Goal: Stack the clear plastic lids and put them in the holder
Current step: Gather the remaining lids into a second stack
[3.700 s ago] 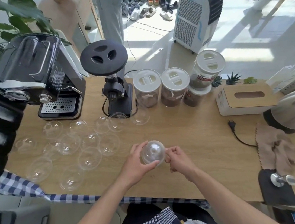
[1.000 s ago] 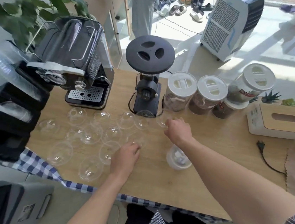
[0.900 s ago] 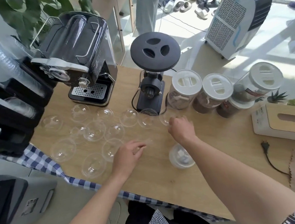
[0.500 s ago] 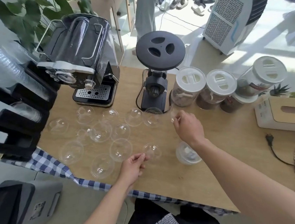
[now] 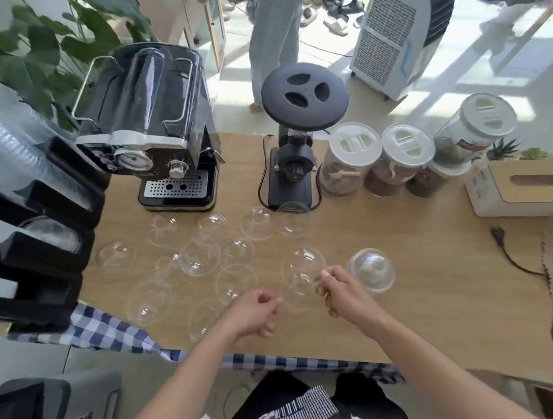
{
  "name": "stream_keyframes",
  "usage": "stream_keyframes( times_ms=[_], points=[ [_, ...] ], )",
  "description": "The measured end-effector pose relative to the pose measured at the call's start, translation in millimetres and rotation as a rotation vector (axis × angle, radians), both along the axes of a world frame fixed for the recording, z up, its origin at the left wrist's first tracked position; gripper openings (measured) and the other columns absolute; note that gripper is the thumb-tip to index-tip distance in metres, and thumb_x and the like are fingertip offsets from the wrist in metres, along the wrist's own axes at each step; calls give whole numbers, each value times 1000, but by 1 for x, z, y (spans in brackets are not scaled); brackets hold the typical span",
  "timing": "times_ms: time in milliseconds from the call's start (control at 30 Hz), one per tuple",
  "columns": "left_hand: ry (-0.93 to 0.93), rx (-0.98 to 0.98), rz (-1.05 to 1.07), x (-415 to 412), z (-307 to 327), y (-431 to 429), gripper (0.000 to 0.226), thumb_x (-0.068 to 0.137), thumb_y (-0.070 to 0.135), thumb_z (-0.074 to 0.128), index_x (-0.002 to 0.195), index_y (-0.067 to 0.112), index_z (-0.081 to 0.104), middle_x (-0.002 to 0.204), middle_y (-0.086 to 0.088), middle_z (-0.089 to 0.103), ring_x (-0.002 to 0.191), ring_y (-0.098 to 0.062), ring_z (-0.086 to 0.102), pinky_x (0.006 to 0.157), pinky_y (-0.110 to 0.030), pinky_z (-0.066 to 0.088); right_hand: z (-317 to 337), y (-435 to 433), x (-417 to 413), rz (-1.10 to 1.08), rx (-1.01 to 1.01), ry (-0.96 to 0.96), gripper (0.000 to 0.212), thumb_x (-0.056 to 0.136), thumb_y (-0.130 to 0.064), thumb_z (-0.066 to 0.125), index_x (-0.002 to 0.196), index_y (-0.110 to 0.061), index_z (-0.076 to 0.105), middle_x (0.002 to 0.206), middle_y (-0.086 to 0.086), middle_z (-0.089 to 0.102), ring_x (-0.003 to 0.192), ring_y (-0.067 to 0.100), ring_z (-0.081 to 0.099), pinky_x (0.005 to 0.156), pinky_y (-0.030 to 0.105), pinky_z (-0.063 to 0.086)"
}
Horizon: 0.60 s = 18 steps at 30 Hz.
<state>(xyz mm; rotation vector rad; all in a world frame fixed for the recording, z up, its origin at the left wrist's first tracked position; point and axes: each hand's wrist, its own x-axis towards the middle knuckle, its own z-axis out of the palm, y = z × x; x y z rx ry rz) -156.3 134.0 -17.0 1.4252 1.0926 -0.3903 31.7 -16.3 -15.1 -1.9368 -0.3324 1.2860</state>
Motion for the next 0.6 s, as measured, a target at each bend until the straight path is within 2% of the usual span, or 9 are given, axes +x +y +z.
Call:
stream_keyframes(
  times_ms=[67,133,233,300,400,500,600],
  points=[
    [4,33,-23,-6,9,13,25,113,37,62,125,16,69,114,5,80,80,-16,82,64,-26,64,-14,-8,-5,-19,-34,57,31,120,-35,45,123,-14,67,91,-2,67,64,10,51,66,33,47],
    [32,136,-40,-10,17,26,23,113,39,62,114,18,71,103,3,82,81,-20,81,62,-29,60,-23,-11,-8,-42,-59,84,31,119,-35,46,123,-13,67,89,-2,67,62,9,50,65,33,47],
    [157,435,-48,-17,13,37,25,109,45,64,110,21,68,105,5,76,98,-22,75,87,-39,62,-34,-14,-11,-77,-101,91,29,118,-30,45,123,-13,68,91,0,66,63,10,51,64,31,46],
    [195,531,56,-21,8,37,36,100,47,68,120,18,62,125,0,68,111,-23,67,97,-45,59,-39,-14,-14,-86,-128,72,29,116,-28,43,122,-14,68,94,1,67,71,13,53,66,33,47],
    [256,599,60,-21,1,28,71,93,57,72,143,12,48,152,-12,42,137,-34,49,108,-50,52,-40,-12,-18,-118,-141,49,28,117,-30,43,121,-16,67,102,5,69,79,17,55,68,34,48],
    [334,665,-30,-16,-3,12,90,91,69,72,152,14,34,156,-13,30,144,-36,36,109,-53,48,-37,-10,-20,-141,-141,21,27,117,-40,50,119,-14,61,104,5,71,75,17,56,68,34,50],
    [383,704,-110,-10,-5,1,118,87,80,70,168,12,18,161,-14,24,150,-35,30,113,-56,45,-36,-8,-20,-124,-153,9,27,116,-43,54,118,-16,59,108,3,75,72,15,58,67,31,51]
  ],
)
